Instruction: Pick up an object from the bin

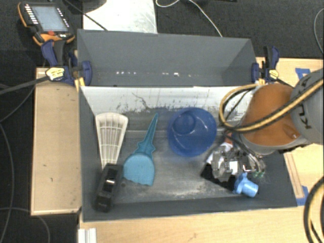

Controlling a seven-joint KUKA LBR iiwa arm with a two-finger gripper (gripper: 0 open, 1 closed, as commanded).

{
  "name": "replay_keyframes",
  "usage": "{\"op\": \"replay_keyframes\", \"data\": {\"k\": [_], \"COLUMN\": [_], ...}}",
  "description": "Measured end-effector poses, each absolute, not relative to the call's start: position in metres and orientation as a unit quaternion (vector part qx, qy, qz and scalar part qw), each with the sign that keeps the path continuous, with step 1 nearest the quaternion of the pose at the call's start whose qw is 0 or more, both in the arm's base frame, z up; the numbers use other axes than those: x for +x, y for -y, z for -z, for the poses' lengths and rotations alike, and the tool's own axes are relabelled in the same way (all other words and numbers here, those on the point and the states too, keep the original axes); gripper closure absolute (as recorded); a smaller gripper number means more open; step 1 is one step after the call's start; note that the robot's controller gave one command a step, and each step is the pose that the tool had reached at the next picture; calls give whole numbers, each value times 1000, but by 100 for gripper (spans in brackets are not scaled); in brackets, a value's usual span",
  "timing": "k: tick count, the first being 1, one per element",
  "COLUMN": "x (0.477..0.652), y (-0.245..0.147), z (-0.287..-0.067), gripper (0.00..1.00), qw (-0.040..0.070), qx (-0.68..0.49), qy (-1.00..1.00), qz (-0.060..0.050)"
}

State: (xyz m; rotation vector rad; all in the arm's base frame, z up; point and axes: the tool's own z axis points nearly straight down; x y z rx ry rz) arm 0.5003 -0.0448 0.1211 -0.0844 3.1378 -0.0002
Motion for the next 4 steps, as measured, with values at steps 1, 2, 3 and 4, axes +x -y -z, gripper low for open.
{"op": "replay_keyframes", "data": {"k": [1,2,3,4], "x": [509,541,552,541], "y": [22,7,0,14], "z": [-80,-76,-73,-140], "gripper": [100,100,100,100], "qw": [2,4,4,8], "qx": [-39,-30,-10,-50], "qy": [-999,-1000,-1000,-999], "qz": [-1,-1,-1,0]}}
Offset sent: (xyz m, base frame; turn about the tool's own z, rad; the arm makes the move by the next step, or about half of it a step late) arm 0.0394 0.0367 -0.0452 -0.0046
